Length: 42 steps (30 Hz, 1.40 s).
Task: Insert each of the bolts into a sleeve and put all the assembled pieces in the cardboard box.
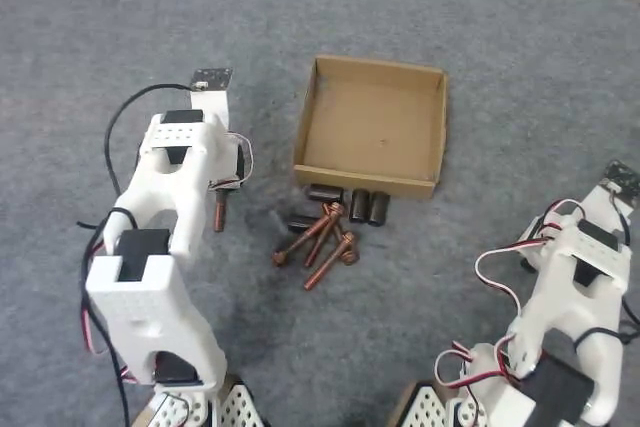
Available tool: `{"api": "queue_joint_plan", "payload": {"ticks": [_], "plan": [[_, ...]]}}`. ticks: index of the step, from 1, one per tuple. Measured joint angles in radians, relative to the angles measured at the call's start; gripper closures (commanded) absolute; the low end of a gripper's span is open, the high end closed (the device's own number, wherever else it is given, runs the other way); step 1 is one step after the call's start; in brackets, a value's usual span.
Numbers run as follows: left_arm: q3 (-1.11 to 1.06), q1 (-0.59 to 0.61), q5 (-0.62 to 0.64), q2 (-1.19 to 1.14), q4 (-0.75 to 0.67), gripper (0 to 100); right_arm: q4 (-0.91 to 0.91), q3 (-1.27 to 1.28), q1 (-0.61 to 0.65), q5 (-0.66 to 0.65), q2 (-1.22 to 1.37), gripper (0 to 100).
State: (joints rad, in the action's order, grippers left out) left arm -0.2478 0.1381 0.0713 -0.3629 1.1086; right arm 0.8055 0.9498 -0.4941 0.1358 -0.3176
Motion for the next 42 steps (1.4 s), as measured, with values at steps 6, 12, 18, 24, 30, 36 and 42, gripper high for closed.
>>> {"api": "queue_joint_plan", "payload": {"ticks": [6,12,18,24,30,36,42], "plan": [[-0.172,0.009,-0.002,0.112,-0.166,99,0.0,0.0,0.0,0.0,0.0,99.2],[-0.207,-0.008,0.028,0.127,-0.229,88,0.0,0.0,0.0,0.0,0.0,99.2],[-0.209,-0.008,0.077,0.129,-0.239,87,0.0,0.0,0.0,0.0,0.0,99.2],[-0.212,-0.008,0.092,0.129,-0.239,92,0.0,0.0,0.0,0.0,0.0,99.2],[-0.18,-0.015,0.092,0.11,-0.222,98,0.0,0.0,0.0,0.0,0.0,99.2],[-0.091,-0.017,0.1,0.049,-0.149,99,0.0,0.0,0.0,0.0,0.0,99.2],[-0.086,-0.017,0.097,0.048,-0.14,99,0.0,0.0,0.0,0.0,0.0,99.2]]}}
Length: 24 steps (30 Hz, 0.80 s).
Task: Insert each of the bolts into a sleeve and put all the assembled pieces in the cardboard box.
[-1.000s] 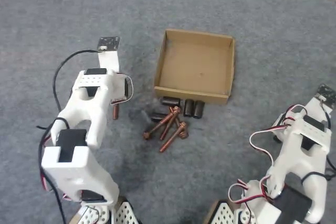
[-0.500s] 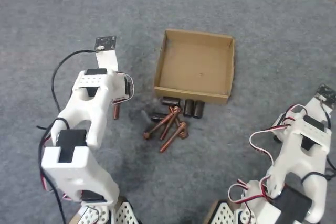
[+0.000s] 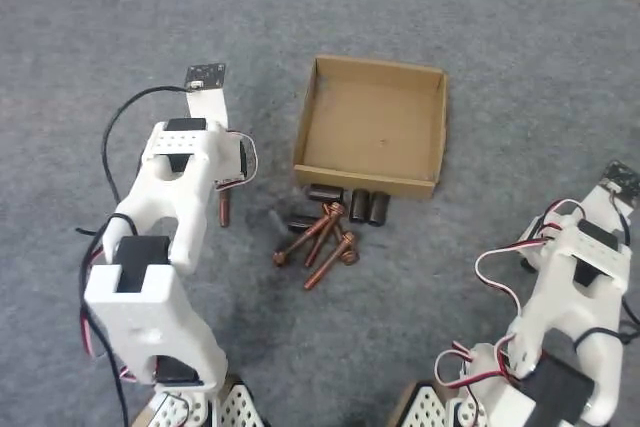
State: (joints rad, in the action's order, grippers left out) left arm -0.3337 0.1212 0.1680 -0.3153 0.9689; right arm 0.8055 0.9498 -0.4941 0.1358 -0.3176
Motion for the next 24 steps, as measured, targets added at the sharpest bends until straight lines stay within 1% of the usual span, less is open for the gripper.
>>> {"api": "queue_joint_plan", "payload": {"ticks": [7,12,15,19,21,24], "plan": [[0.0,0.002,0.0,0.0,0.003,99,-0.02,0.0,0.0,0.0,0.0,99.2],[-0.015,0.051,0.005,0.009,0.008,99,-0.098,0.0,0.052,0.0,0.0,99.2],[-0.092,0.054,0.005,0.068,-0.035,99,-0.172,0.0,0.121,0.0,0.0,99.2],[-0.236,0.051,0.006,0.161,-0.144,99,-0.319,0.0,0.213,0.0,0.0,99.2],[-0.288,0.048,0.002,0.198,-0.183,99,-0.399,0.0,0.238,0.0,0.0,99.2],[-0.31,0.046,0.002,0.216,-0.207,99,-0.535,0.002,0.264,-0.031,0.0,99.2]]}}
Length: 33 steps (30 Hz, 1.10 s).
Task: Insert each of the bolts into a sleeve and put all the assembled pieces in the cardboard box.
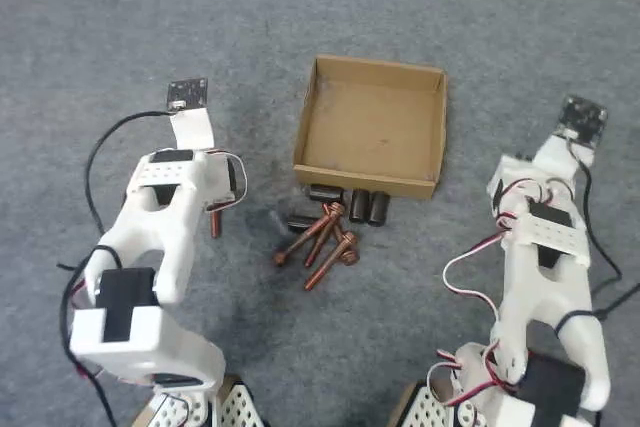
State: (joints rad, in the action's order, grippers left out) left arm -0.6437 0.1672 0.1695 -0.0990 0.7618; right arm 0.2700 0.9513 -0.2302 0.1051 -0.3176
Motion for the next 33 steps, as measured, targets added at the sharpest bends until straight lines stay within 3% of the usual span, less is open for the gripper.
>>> {"api": "queue_joint_plan", "payload": {"ticks": [12,21,33], "plan": [[-0.005,0.0,0.0,0.002,-0.005,99,-0.479,0.0,0.12,-0.018,0.034,99.2],[-0.005,0.0,0.0,0.002,-0.005,99,-1.01,-0.048,0.152,-0.02,0.359,99.2],[-0.005,-0.003,-0.044,0.002,-0.041,99,-1.413,-0.282,0.198,-0.02,0.792,99.2]]}}
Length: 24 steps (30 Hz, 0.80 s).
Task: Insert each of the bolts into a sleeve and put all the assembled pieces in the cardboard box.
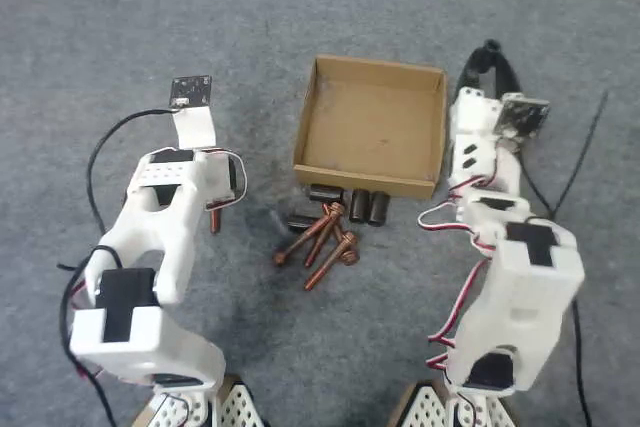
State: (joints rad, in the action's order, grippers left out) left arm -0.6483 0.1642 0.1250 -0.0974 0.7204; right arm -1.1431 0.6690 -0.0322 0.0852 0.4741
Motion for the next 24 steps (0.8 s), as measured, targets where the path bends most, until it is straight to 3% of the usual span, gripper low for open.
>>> {"api": "queue_joint_plan", "payload": {"ticks": [12,24], "plan": [[0.0,-0.005,0.0,0.0,0.0,99,-0.528,0.359,0.178,-0.091,0.058,99.2],[0.0,-0.017,-0.006,0.0,0.0,99,-0.582,0.586,0.273,-0.094,0.046,99.2]]}}
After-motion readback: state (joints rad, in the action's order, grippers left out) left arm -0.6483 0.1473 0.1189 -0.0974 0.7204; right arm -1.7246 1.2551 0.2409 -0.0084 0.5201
